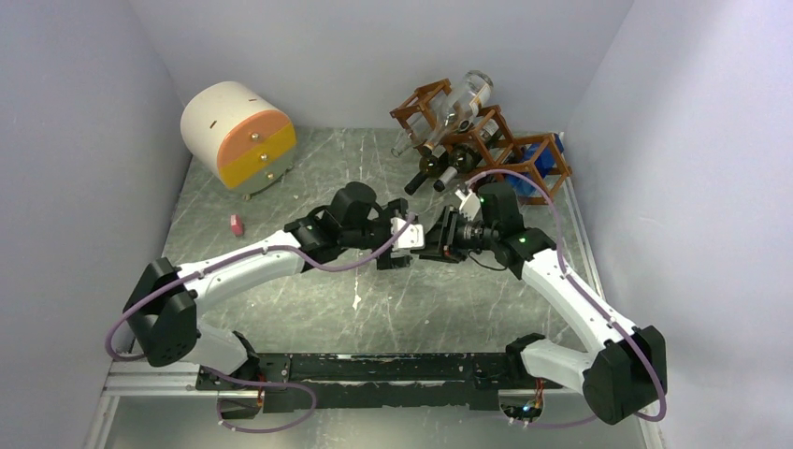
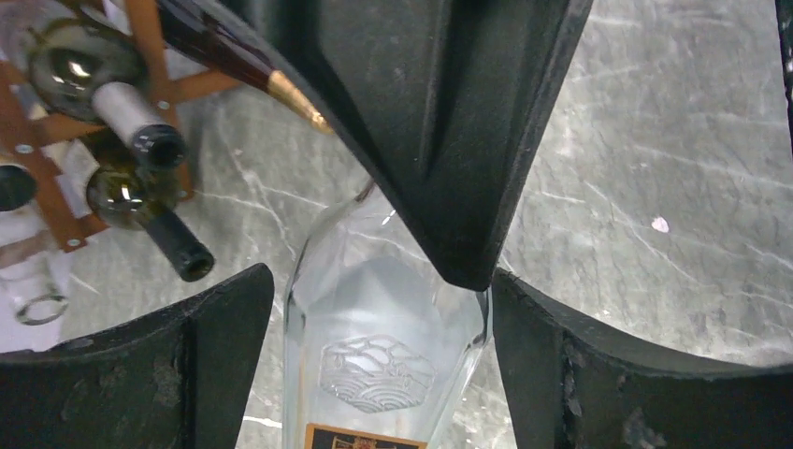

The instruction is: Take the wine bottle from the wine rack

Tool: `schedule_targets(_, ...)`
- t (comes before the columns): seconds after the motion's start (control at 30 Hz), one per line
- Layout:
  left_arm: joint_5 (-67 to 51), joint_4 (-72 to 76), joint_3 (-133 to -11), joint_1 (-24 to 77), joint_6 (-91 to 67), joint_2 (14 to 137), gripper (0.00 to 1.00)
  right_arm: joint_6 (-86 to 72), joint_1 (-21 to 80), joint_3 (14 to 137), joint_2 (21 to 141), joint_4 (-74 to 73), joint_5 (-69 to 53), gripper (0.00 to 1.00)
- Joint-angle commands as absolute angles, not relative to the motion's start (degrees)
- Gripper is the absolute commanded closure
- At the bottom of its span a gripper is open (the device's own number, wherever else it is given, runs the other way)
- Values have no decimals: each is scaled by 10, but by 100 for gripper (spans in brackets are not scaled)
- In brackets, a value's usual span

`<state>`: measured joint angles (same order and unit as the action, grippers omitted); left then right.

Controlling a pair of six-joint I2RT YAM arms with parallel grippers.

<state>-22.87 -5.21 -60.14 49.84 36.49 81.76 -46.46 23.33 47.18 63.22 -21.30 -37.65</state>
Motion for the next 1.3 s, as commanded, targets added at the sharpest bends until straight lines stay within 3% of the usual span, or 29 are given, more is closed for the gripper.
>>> schedule_targets(0.0, -197, -75, -592, 510, 386, 834, 11, -428, 245, 492, 612, -176, -408, 100)
schedule_targets(0.17, -186, -34, -558, 512, 386, 827, 7, -417, 248, 496, 605, -191, -408, 100)
schedule_targets(0.3, -188, -11, -557, 513, 378, 839, 17, -410, 253, 501, 607, -203, -406, 100)
schedule_targets(0.37, -179, -3, -556, 513, 377, 845, 29, -409, 255, 501, 605, -205, -406, 100)
schedule_targets(0.47, -167, 23, -543, 513, 367, 843, 58, -396, 256, 502, 605, -204, -411, 100)
schedule_targets(0.5, -165, 34, -536, 514, 364, 838, 65, -386, 256, 504, 606, -209, -409, 96)
schedule_targets(0.57, -160, 55, -524, 515, 354, 823, 79, -352, 256, 511, 609, -228, -390, 66)
schedule_targets(0.63, -152, 74, -514, 515, 340, 802, 86, -328, 256, 523, 605, -250, -347, 38)
schedule_targets(0.7, -149, 91, -504, 515, 329, 783, 92, -324, 255, 527, 596, -249, -317, 20)
schedule_targets(0.77, -144, 103, -497, 514, 317, 767, 93, -325, 255, 534, 582, -244, -293, 9)
schedule_targets(0.9, -128, 114, -494, 511, 298, 747, 93, -322, 255, 581, 570, -250, -250, 2)
schedule_targets(1.27, -40, 213, -481, 412, 161, 682, 93, -278, 254, 691, 551, -363, 29, 0)
